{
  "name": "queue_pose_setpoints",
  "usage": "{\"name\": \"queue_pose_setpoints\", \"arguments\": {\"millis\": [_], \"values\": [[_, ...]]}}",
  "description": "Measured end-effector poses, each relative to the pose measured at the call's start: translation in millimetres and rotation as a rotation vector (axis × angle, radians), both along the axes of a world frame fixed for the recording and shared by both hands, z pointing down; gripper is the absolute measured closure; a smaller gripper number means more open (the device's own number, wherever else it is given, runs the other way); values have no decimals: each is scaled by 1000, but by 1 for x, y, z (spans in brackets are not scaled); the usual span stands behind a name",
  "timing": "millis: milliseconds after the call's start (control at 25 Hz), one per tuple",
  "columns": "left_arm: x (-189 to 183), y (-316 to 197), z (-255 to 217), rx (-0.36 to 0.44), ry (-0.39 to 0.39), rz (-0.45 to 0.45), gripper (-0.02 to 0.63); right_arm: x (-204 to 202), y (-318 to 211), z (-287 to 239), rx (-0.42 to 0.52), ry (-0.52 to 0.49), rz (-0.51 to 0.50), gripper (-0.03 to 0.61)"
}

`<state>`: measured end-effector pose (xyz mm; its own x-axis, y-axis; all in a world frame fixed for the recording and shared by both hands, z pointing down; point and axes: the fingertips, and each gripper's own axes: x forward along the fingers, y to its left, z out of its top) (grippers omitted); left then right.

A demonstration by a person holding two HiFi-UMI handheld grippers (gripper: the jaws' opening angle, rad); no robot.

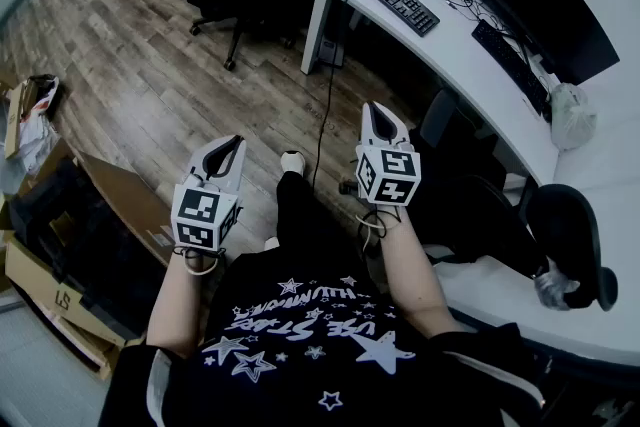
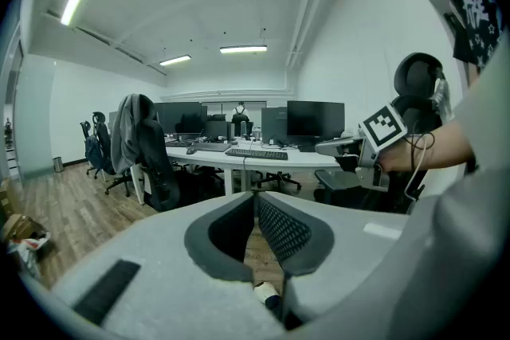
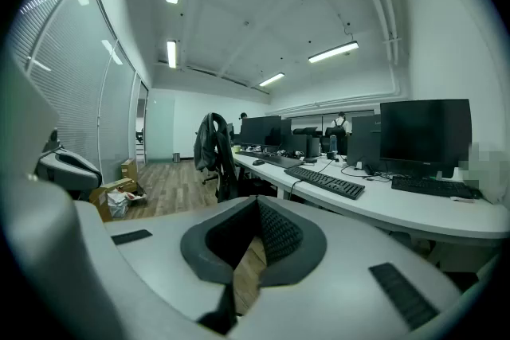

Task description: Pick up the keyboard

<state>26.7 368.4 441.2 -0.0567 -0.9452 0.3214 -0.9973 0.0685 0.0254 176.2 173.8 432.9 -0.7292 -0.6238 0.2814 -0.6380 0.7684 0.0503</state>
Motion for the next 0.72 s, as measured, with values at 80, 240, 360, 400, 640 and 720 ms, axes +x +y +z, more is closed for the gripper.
{"name": "queue_pose_setpoints", "arguments": {"millis": [80, 240, 360, 400, 640, 720], "values": [[-2, -2, 4, -3, 3, 2, 580, -1, -4, 0, 0, 0, 2, 574], [-9, -7, 6, -7, -5, 5, 580, -6, -12, 1, -4, -2, 6, 574], [-18, -12, 8, -7, -2, 4, 581, -13, -19, 1, -4, -5, 9, 574], [-21, -14, 8, -7, 0, 3, 581, -17, -22, 1, -3, -7, 11, 574], [-44, -38, 0, 13, 25, 2, 580, -41, -44, -6, 12, -35, -5, 574], [-55, -51, -4, 29, 35, -8, 580, -50, -55, -10, 16, -67, -24, 574]]}}
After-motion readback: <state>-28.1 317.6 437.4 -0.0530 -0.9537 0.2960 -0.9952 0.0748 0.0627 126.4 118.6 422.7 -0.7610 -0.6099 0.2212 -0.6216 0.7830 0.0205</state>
